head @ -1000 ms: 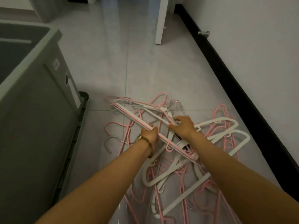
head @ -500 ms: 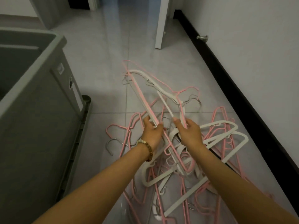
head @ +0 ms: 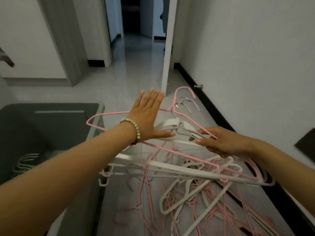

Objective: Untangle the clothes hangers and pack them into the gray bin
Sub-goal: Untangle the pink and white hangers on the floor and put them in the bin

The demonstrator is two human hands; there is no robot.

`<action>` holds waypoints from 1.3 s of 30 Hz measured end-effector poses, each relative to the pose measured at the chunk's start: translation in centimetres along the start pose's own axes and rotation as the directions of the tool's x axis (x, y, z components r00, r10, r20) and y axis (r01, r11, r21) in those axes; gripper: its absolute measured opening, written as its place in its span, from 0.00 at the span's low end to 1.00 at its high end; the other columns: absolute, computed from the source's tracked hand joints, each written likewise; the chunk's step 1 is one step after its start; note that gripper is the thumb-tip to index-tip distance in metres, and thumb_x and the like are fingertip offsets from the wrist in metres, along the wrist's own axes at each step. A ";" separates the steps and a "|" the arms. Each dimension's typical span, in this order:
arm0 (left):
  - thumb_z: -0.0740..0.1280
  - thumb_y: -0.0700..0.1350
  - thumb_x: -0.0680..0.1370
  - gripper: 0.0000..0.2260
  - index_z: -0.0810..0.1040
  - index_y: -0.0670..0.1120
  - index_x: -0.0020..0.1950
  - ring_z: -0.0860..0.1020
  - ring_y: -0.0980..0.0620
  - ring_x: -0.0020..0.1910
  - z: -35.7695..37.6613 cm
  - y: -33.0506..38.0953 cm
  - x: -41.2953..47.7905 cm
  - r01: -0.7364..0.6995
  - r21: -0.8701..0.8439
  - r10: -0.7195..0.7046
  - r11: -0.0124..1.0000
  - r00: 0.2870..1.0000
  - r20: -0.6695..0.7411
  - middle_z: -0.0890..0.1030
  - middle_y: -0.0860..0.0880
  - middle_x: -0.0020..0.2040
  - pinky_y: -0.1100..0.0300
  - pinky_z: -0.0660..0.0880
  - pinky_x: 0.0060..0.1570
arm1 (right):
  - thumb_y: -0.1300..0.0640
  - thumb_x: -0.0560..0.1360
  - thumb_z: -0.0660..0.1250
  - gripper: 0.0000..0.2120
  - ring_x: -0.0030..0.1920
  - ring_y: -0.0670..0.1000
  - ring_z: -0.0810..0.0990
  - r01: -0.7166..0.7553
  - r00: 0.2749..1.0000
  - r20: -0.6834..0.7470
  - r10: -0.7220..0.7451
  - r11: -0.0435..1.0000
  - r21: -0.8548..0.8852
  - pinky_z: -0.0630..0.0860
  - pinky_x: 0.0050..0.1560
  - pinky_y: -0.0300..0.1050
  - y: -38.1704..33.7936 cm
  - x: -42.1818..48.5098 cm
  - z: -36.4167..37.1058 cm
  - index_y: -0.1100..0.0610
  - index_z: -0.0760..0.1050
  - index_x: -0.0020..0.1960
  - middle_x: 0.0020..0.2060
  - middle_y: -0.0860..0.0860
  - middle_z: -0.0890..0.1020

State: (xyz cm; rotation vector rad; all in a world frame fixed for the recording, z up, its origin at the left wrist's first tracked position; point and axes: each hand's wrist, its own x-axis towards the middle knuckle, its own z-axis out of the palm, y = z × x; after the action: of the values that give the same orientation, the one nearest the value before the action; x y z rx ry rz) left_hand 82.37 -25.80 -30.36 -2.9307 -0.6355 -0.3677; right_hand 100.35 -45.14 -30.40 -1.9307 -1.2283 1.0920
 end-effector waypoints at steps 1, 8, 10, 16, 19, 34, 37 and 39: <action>0.55 0.77 0.62 0.53 0.50 0.45 0.77 0.54 0.45 0.76 -1.7 -0.6 0.1 0.015 -0.004 -0.014 1.000 0.992 0.122 0.56 0.46 0.77 0.51 0.44 0.75 | 0.47 0.75 0.66 0.11 0.22 0.44 0.61 0.012 0.999 0.049 -0.010 0.999 -0.035 0.61 0.21 0.36 -1.9 -0.5 -0.2 0.51 0.78 0.54 0.23 0.45 0.67; 0.72 0.47 0.71 0.10 0.83 0.49 0.52 0.84 0.53 0.40 -11.1 -7.0 -2.9 0.609 -0.578 0.213 0.543 0.566 0.797 0.85 0.50 0.46 0.60 0.81 0.42 | 0.44 0.70 0.71 0.17 0.24 0.46 0.59 0.063 0.969 0.246 -0.005 0.971 -0.229 0.58 0.23 0.38 -12.6 -0.5 -0.4 0.57 0.79 0.50 0.23 0.45 0.65; 0.68 0.47 0.73 0.13 0.79 0.49 0.57 0.83 0.52 0.43 -11.9 -8.4 -4.9 0.689 -0.569 0.366 0.449 0.439 0.820 0.85 0.49 0.49 0.57 0.81 0.45 | 0.43 0.68 0.73 0.17 0.23 0.47 0.60 0.053 0.954 0.300 0.032 0.961 -0.272 0.58 0.23 0.38 -14.3 0.4 0.2 0.57 0.79 0.44 0.23 0.46 0.66; 0.69 0.49 0.70 0.10 0.79 0.46 0.48 0.76 0.58 0.24 -12.3 -11.3 -9.6 0.668 -0.688 0.241 0.282 0.645 0.725 0.77 0.54 0.29 0.67 0.76 0.26 | 0.38 0.62 0.75 0.21 0.25 0.47 0.57 0.084 0.919 0.393 0.035 0.956 -0.282 0.55 0.24 0.38 -18.7 3.8 2.8 0.50 0.82 0.47 0.24 0.45 0.64; 0.66 0.50 0.75 0.10 0.76 0.48 0.36 0.69 0.60 0.19 -12.6 -13.8 -11.4 0.627 -0.730 0.049 0.270 0.749 0.661 0.73 0.54 0.24 0.70 0.70 0.20 | 0.31 0.59 0.71 0.27 0.28 0.45 0.70 0.201 0.966 0.232 -0.110 0.886 -0.418 0.65 0.27 0.36 -21.6 5.6 4.8 0.46 0.80 0.51 0.28 0.44 0.76; 0.61 0.52 0.78 0.14 0.70 0.45 0.37 0.65 0.60 0.14 -4.1 -27.0 -24.2 0.710 -0.612 -0.371 -0.350 0.494 0.786 0.69 0.52 0.18 0.71 0.63 0.13 | 0.53 0.72 0.71 0.33 0.59 0.58 0.78 -0.031 0.976 -0.172 0.135 0.863 0.504 0.76 0.60 0.54 -22.4 17.6 29.0 0.60 0.59 0.70 0.64 0.59 0.74; 0.60 0.50 0.79 0.15 0.69 0.45 0.34 0.65 0.60 0.13 -1.0 -27.0 -25.1 0.745 -0.541 -0.304 -0.391 0.450 0.840 0.70 0.53 0.17 0.73 0.63 0.14 | 0.59 0.76 0.65 0.05 0.39 0.53 0.79 -0.160 0.972 -0.062 0.228 0.830 0.535 0.76 0.42 0.44 -21.5 19.0 32.5 0.61 0.71 0.49 0.43 0.57 0.78; 0.58 0.50 0.80 0.16 0.68 0.46 0.34 0.64 0.61 0.12 1.0 -27.1 -25.2 0.758 -0.525 -0.292 -0.387 0.439 0.849 0.69 0.53 0.17 0.74 0.62 0.13 | 0.61 0.78 0.62 0.07 0.35 0.51 0.76 -0.218 0.962 -0.018 0.273 0.804 0.554 0.75 0.39 0.44 -20.7 20.0 33.8 0.59 0.70 0.41 0.37 0.55 0.76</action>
State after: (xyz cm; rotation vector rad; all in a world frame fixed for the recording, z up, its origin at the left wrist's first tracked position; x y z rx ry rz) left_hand 48.93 -11.04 -36.12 -3.1220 -3.5171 -0.4332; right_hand 66.67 -16.84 -36.35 -1.6835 -0.5240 1.2936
